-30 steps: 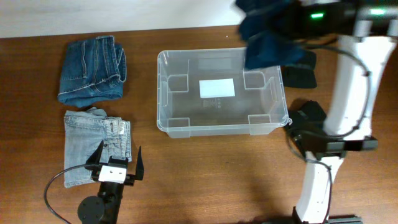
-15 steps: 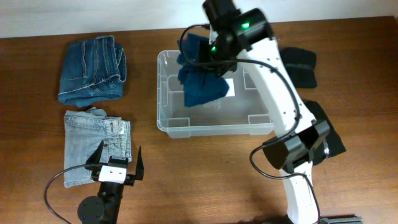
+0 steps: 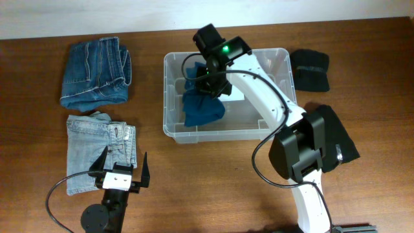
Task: Pack container
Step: 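Lift the teal bundle and carry it over the clear bin, then lower the teal bundle into the bin's left side and release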
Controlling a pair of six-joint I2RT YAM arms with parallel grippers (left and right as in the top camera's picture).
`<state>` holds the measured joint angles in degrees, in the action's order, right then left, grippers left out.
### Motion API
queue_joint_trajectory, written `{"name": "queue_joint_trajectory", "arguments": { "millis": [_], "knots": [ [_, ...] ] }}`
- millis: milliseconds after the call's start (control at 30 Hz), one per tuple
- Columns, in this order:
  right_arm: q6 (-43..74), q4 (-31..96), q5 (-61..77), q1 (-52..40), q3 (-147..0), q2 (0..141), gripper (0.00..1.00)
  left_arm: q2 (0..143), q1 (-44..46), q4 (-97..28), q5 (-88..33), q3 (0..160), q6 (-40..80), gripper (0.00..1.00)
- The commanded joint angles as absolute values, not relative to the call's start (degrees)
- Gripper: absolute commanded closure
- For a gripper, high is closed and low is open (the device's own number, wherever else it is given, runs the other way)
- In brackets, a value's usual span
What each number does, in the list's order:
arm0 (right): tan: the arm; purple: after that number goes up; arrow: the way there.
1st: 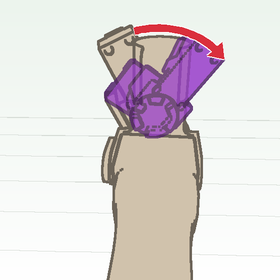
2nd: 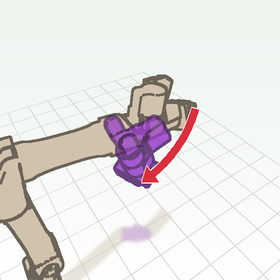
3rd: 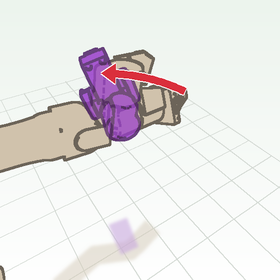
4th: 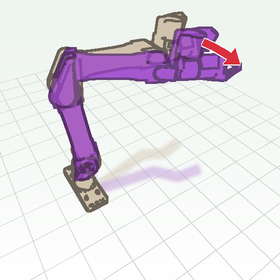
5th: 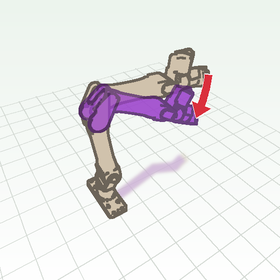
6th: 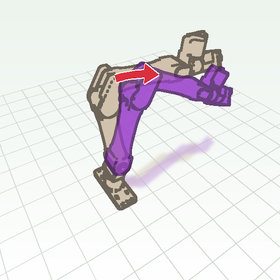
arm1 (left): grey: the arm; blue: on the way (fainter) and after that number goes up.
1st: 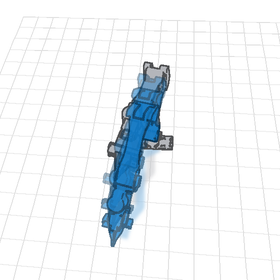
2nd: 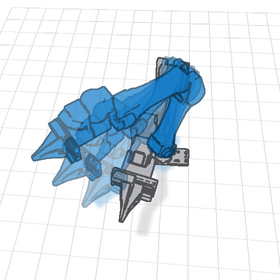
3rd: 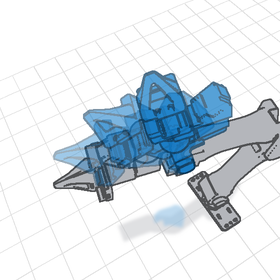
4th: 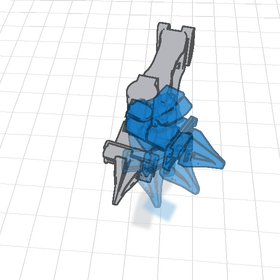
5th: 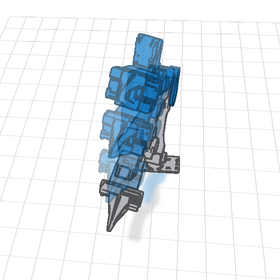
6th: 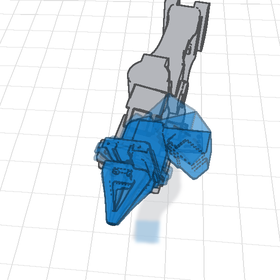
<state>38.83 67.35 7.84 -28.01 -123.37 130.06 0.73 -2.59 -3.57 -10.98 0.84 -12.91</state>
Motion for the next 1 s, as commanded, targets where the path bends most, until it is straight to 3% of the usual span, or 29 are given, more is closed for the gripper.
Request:
{"name": "queue_joint_trajectory", "arguments": {
  "millis": [0, 233, 367, 433, 500, 567, 767, 967],
  "knots": [
    [39.53, 63.48, 9.34, -28.86, -120.36, 128.99, 0.96, 0.34, -2.68, -3.55, -11.62, 0.51, -13.8, 0.01],
    [40.82, 55.77, 10.28, -28.97, -115.42, 128.99, 0.95, 0.34, -2.68, -3.55, -11.64, 0.51, -13.8, 0.01],
    [41.01, 54.94, 10.33, -28.97, -114.78, 128.99, 0.85, 0.34, -2.68, -3.55, -11.64, 0.51, -13.8, 0.01],
    [41.04, 54.98, 10.37, -29.04, -114.74, 128.99, 0.68, 0.34, -2.68, -3.55, -11.64, 0.51, -13.8, 0.01],
    [40.99, 55.05, 10.31, -29.26, -114.74, 128.99, 0.32, 0.34, -2.68, -3.55, -11.64, 0.51, -13.8, 0.0],
    [40.97, 55.13, 10.31, -29.41, -114.74, 128.99, 0.17, 0.34, -2.68, -3.55, -11.64, 0.51, -13.8, 0.01],
    [30.87, 53.98, 9.63, -29.32, -115.79, 128.84, 0.04, 0.34, -2.68, -3.55, -11.64, 0.51, -13.8, 0.01],
    [24.84, 58.35, 9.61, -26.85, -121.38, 127.26, 0.04, 0.34, -2.68, -3.55, -11.64, 0.51, -13.8, 0.01]
  ]
}}
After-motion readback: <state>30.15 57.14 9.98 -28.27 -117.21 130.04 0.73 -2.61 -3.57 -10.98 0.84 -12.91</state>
